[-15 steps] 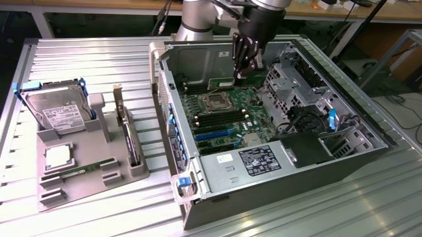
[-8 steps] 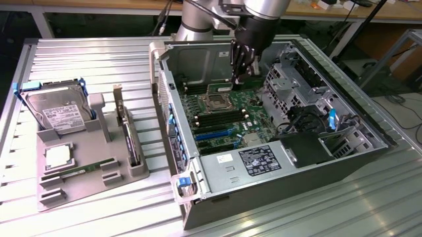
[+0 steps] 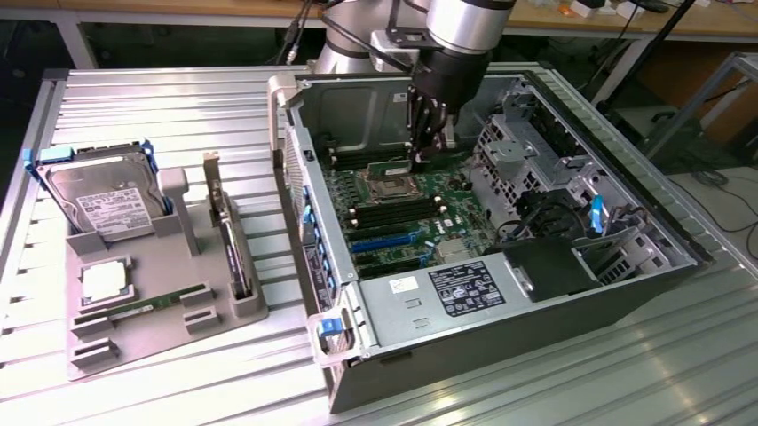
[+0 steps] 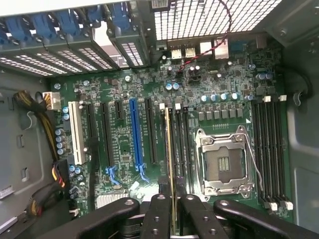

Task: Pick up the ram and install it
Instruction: 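Insert the ram into the slot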

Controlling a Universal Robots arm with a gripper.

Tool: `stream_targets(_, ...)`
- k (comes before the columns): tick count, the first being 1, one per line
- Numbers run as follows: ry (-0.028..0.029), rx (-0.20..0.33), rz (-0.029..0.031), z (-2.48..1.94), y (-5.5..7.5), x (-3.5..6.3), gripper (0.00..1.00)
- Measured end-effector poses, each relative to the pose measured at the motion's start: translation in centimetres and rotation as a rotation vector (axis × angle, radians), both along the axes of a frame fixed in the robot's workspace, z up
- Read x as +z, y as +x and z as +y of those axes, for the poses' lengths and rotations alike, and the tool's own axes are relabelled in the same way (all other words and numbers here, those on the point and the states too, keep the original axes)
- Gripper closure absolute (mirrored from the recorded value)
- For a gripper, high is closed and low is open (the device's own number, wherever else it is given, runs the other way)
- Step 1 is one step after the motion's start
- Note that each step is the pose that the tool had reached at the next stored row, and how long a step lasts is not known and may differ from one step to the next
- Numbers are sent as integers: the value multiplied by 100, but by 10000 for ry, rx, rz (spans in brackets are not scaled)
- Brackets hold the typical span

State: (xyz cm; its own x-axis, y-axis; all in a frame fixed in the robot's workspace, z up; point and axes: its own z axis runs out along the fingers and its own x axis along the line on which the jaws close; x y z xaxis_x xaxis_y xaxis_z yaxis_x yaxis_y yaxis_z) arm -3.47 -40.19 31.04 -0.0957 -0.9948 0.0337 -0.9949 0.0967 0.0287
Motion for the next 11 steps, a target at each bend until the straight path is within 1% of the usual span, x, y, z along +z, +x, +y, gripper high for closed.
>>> stream_targets(6,1,-7,-65,6,-17,-133,86)
stream_targets(11,-3,-6,-100,9,-17,-220,86)
